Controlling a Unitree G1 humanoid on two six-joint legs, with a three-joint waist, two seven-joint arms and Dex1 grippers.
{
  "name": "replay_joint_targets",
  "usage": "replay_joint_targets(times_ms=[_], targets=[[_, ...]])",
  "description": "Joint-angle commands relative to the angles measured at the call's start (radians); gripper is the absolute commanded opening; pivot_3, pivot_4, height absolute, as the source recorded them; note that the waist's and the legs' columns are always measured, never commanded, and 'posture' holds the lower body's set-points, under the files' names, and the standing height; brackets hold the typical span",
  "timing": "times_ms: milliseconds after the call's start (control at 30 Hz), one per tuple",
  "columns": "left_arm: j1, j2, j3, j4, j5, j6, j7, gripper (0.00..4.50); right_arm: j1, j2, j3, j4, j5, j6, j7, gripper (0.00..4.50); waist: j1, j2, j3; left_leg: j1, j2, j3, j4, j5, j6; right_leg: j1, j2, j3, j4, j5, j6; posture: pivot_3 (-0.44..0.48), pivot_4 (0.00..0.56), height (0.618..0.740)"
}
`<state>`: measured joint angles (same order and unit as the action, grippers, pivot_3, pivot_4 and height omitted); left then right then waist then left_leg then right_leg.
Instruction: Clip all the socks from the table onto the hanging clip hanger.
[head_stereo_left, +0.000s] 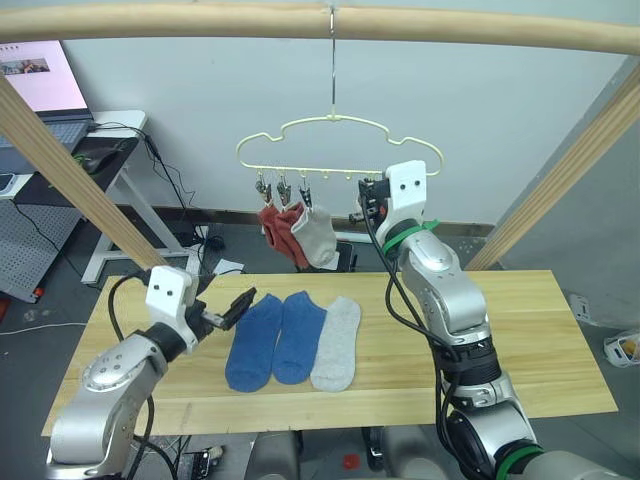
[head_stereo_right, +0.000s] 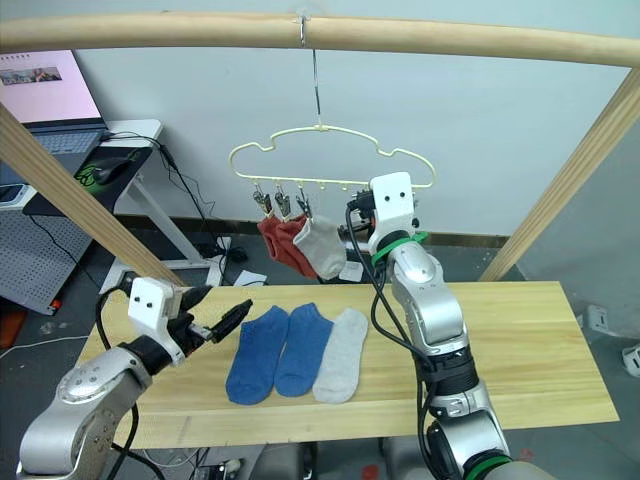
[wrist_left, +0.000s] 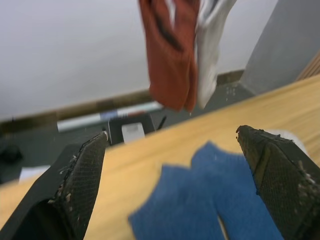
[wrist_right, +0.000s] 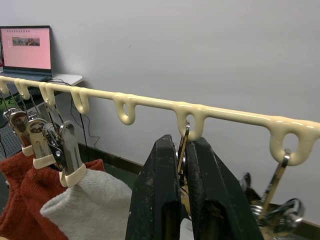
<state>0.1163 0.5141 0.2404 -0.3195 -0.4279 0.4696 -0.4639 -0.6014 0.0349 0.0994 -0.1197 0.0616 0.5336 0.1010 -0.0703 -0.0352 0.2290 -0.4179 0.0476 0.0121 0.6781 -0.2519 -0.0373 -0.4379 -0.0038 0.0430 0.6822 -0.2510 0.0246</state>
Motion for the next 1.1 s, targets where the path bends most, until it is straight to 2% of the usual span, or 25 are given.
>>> replay_joint_targets(times_ms=[33, 267, 533, 833, 933, 1000, 1100], targets=[[-0.023, -0.028, -0.021, 0.06, 0.046, 0.0, 0.046, 4.46, -0.001, -0.001, -0.001, -0.09, 0.013, 0.028, 0.003, 0.0, -0.001, 0.001, 0.003, 0.0, 0.0, 0.0, 0.0, 0.0, 0.0, 0.0, 0.0, 0.0, 0.0, 0.0, 0.0, -0.085, 0.28, 0.738], [-0.103, -0.081, -0.107, 0.226, 0.128, -0.042, 0.048, 4.46, 0.01, -0.009, 0.008, -0.141, 0.014, 0.091, 0.014, 0.0, -0.004, 0.008, 0.014, 0.0, 0.0, 0.0, 0.0, 0.0, 0.0, 0.0, 0.001, 0.0, 0.0, 0.0, 0.0, -0.107, 0.312, 0.738], [-0.216, -0.112, -0.134, 0.406, 0.173, -0.063, 0.055, 4.46, 0.012, -0.01, 0.017, -0.166, 0.012, 0.123, 0.02, 0.0, -0.014, 0.006, 0.031, 0.0, 0.0, 0.0, -0.001, 0.0, 0.0, 0.0, 0.001, 0.0, -0.001, 0.0, 0.0, -0.125, 0.323, 0.738], [-0.224, -0.121, -0.187, 0.439, 0.208, -0.023, 0.036, 4.46, 0.015, -0.003, 0.024, -0.177, 0.01, 0.132, 0.017, 0.0, -0.015, 0.007, 0.04, 0.0, 0.0, 0.0, -0.002, 0.0, 0.001, 0.0, 0.0, 0.0, -0.002, 0.0, 0.0, -0.13, 0.324, 0.738], [-0.225, -0.124, -0.194, 0.445, 0.224, -0.015, 0.041, 3.93, 0.014, 0.0, 0.027, -0.176, 0.011, 0.132, 0.016, 0.0, -0.015, 0.008, 0.04, 0.0, 0.0, 0.0, -0.002, 0.0, 0.001, 0.0, 0.0, 0.0, -0.002, -0.001, 0.0, -0.129, 0.325, 0.738], [-0.225, -0.125, -0.201, 0.447, 0.234, -0.009, 0.042, 3.33, 0.015, 0.001, 0.028, -0.176, 0.011, 0.131, 0.017, 0.0, -0.015, 0.008, 0.041, 0.0, 0.0, 0.0, -0.002, 0.0, 0.001, 0.0, 0.0, 0.0, -0.002, -0.001, 0.001, -0.128, 0.325, 0.738], [-0.222, -0.123, -0.209, 0.443, 0.248, -0.007, 0.042, 2.71, 0.014, 0.004, 0.029, -0.173, 0.012, 0.13, 0.017, 0.0, -0.015, 0.01, 0.042, 0.0, 0.0, 0.0, -0.002, 0.0, 0.001, 0.0, 0.0, 0.0, -0.002, -0.001, 0.001, -0.125, 0.323, 0.738]])
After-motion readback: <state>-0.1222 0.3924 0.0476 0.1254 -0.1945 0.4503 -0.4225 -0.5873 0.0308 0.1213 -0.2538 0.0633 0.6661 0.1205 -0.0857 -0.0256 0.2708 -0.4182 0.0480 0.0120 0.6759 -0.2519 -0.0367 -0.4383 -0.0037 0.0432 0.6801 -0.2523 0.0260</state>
